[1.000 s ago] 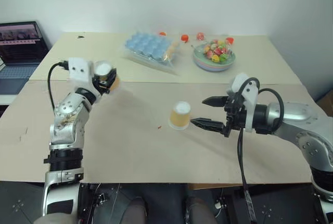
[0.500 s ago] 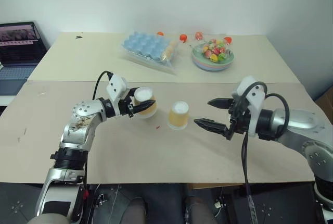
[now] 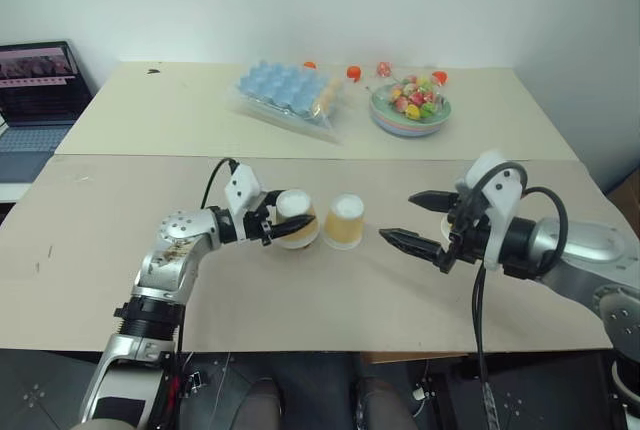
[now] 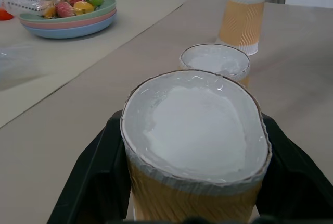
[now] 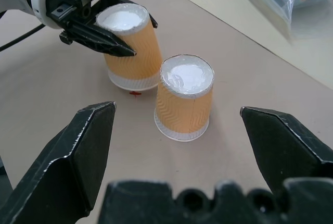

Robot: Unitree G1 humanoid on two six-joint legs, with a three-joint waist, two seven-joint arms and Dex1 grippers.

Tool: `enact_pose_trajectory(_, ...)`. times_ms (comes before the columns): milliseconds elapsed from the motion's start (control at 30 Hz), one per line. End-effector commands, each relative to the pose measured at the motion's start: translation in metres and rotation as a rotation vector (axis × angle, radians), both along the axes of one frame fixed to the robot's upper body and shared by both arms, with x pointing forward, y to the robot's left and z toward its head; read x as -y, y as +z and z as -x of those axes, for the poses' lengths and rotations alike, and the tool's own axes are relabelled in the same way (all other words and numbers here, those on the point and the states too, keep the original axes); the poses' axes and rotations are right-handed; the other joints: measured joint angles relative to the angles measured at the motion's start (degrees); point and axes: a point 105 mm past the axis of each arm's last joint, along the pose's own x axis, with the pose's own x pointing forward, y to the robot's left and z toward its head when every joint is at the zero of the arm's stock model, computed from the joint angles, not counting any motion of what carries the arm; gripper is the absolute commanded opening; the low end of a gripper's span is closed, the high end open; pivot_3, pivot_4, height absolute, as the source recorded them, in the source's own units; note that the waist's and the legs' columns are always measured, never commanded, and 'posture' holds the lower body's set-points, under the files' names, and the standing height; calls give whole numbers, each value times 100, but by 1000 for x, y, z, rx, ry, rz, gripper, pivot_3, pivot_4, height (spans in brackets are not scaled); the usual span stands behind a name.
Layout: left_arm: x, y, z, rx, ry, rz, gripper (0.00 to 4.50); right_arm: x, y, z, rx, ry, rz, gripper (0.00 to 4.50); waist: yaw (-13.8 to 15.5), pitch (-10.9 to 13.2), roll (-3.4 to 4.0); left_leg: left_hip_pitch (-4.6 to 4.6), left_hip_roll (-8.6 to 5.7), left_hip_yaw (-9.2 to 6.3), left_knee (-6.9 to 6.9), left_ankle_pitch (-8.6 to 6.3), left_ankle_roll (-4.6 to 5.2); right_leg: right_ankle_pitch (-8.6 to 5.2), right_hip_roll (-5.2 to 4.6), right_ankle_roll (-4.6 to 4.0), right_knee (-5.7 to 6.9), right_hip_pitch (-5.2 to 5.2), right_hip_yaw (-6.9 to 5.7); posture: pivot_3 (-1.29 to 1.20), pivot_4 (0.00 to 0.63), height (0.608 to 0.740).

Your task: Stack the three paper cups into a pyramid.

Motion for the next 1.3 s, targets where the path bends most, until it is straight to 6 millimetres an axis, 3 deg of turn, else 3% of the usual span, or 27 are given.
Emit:
enact_pose_trajectory(33, 5, 11, 2, 54, -23, 8, 2498, 3, 12, 3, 56, -17, 3, 4500, -8, 0, 0, 1, 0, 0, 0, 0, 0, 0, 0, 0, 0, 0, 0, 0, 150, 740)
enact_pose_trajectory(500, 12, 10, -1, 32, -55, 13, 2498, 6, 13, 5, 64, -47, 0, 4500, 0, 0, 0, 0, 0, 0, 0, 0, 0, 0, 0, 0, -1, 0, 0, 0, 150, 740)
enact_pose_trajectory(667, 15, 17, -5, 44, -59, 30, 4441, 7, 15, 5, 71, -55, 2, 4500, -1, 0, 0, 0, 0, 0, 0, 0, 0, 0, 0, 0, 0, 0, 0, 0, 150, 740)
enact_pose_trajectory(1300, 18, 42, -6, 89, -79, 35, 4476, 7, 16, 2, 79, -57, 1, 4500, -13, 0, 0, 0, 0, 0, 0, 0, 1, 0, 0, 0, -1, 1, 1, 0, 150, 740)
